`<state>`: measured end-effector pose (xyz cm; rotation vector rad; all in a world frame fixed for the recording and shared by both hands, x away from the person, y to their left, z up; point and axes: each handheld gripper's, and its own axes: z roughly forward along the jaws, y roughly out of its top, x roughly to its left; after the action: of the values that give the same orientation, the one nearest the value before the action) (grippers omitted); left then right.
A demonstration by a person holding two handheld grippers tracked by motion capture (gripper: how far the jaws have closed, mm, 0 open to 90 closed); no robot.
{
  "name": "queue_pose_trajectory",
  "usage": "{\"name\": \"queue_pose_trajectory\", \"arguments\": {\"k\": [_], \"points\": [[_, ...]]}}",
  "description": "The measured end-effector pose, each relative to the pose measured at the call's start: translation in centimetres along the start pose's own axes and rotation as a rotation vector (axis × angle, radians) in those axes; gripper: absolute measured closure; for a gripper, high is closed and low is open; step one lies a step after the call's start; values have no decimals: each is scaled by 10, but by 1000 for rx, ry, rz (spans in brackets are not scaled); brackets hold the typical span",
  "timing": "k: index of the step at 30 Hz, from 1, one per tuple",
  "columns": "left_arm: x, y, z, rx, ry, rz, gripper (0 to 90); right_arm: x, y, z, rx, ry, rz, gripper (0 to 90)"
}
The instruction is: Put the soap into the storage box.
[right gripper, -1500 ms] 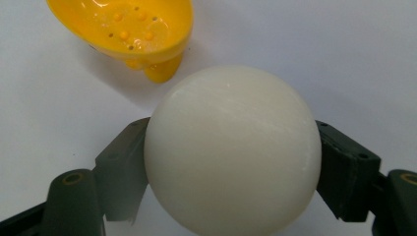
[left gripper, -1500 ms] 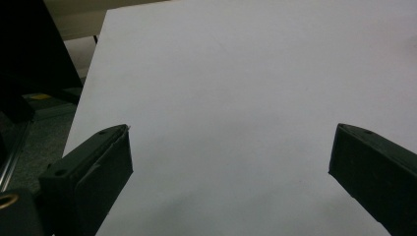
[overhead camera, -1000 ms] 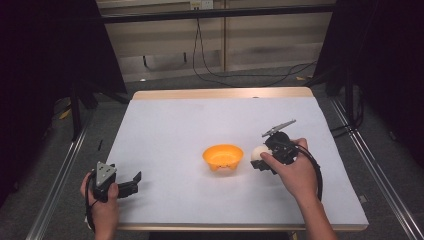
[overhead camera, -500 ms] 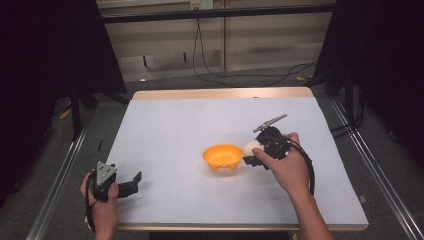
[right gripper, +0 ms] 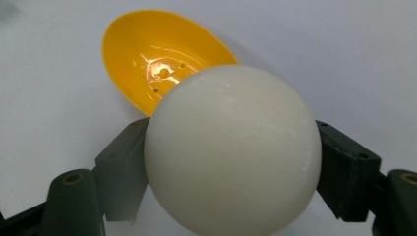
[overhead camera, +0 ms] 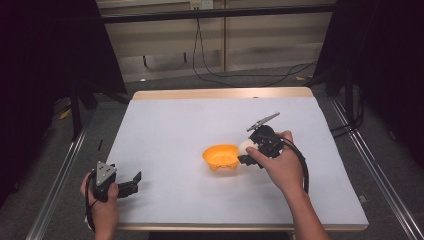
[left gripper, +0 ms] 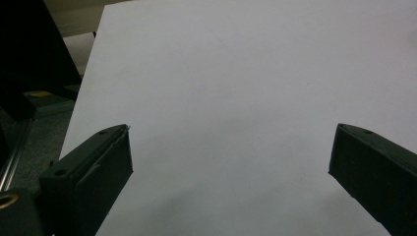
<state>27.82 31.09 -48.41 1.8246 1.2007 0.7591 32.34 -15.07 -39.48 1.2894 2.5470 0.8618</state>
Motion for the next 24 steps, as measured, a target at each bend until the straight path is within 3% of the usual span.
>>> {"name": "queue_pose_trajectory", "arguments": {"k": [24], "points": [[1, 0, 1, 3, -6, -9, 24, 15, 29, 19, 15, 44, -24, 241]]}}
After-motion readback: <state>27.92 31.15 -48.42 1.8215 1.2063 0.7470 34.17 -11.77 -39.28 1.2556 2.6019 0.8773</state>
